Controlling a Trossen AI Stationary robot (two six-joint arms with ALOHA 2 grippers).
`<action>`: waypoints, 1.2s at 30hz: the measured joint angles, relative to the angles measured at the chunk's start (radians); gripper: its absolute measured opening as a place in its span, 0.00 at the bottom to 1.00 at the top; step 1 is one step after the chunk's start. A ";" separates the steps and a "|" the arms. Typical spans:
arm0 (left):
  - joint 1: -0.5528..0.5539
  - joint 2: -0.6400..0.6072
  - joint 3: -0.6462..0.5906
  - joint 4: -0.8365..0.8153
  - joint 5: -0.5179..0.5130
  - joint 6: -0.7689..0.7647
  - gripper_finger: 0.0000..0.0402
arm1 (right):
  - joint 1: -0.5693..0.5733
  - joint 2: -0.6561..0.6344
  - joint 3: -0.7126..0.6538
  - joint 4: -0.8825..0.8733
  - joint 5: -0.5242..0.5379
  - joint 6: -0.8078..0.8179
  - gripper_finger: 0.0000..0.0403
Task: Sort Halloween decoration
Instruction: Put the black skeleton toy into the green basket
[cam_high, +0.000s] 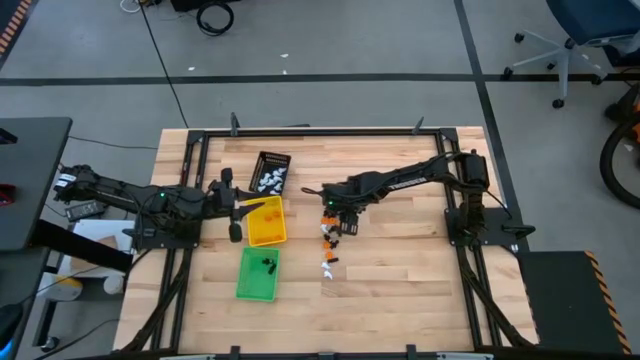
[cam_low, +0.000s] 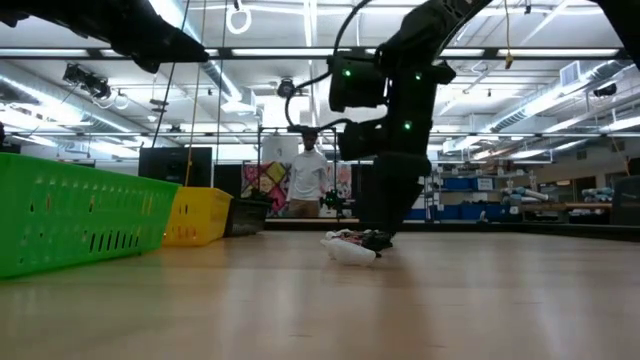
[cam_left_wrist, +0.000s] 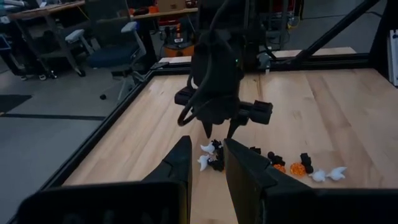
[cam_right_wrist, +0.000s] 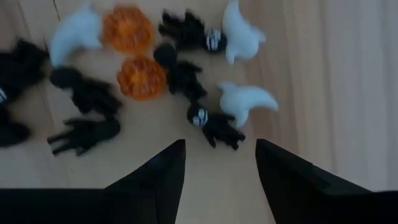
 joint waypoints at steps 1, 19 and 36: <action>0.000 0.000 0.000 -0.001 0.000 0.000 0.17 | 0.000 0.000 -0.010 0.001 -0.002 -0.002 0.49; 0.021 0.000 0.000 -0.001 0.000 -0.020 0.17 | -0.014 -0.002 -0.074 0.173 -0.063 -0.074 0.42; 0.020 0.000 0.000 -0.010 0.000 -0.033 0.17 | -0.006 -0.002 -0.073 0.150 -0.076 -0.077 0.11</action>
